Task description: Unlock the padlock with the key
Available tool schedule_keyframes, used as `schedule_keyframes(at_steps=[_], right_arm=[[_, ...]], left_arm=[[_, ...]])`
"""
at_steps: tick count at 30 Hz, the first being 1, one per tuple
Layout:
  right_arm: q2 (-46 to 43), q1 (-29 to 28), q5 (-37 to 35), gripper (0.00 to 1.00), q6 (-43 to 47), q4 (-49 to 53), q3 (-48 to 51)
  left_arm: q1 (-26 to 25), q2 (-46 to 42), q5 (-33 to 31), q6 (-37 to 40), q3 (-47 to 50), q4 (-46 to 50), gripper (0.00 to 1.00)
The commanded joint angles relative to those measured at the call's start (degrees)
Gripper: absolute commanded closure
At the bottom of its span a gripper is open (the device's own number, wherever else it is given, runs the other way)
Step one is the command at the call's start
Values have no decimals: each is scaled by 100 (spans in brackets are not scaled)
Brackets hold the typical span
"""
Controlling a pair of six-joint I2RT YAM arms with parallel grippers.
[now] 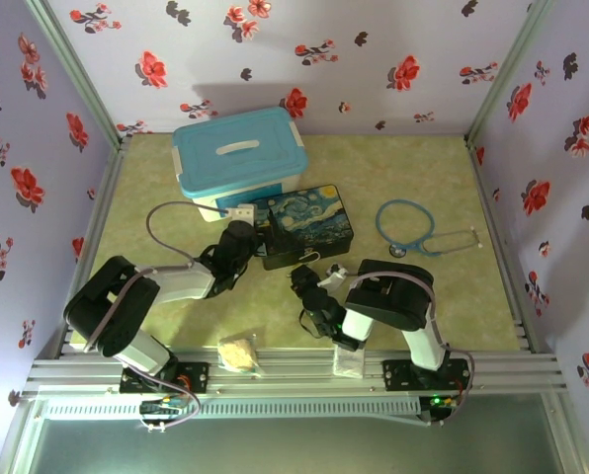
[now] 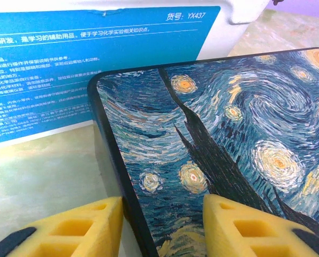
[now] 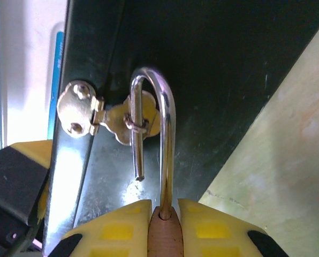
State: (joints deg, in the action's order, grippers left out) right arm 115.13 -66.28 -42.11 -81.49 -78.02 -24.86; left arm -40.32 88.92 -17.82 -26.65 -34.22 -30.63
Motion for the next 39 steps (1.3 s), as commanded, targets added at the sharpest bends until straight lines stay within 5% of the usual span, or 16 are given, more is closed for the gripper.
schedule_keyframes(at_steps=[1, 6, 21, 26, 35, 39], right_arm=[[-85, 104, -495, 98, 61, -143, -19], [-486, 102, -447, 98, 626, -144, -55], [-662, 358, -594, 98, 163, -141, 860], [-897, 651, 558, 98, 378, 25, 1354], [-2818, 766, 1524, 97, 192, 3320, 1596], [-3716, 1054, 2238, 94, 562, 5958, 953]], left_arm=[[24, 283, -75, 77, 424, 1260, 58], [35, 301, -94, 35, 494, 1201, 58], [75, 25, -150, 73, 529, 1387, 58], [111, -167, -136, 111, 467, 1532, 57], [111, -213, -135, 104, 269, 1604, 55], [112, -248, -103, 143, 81, 1732, 50]])
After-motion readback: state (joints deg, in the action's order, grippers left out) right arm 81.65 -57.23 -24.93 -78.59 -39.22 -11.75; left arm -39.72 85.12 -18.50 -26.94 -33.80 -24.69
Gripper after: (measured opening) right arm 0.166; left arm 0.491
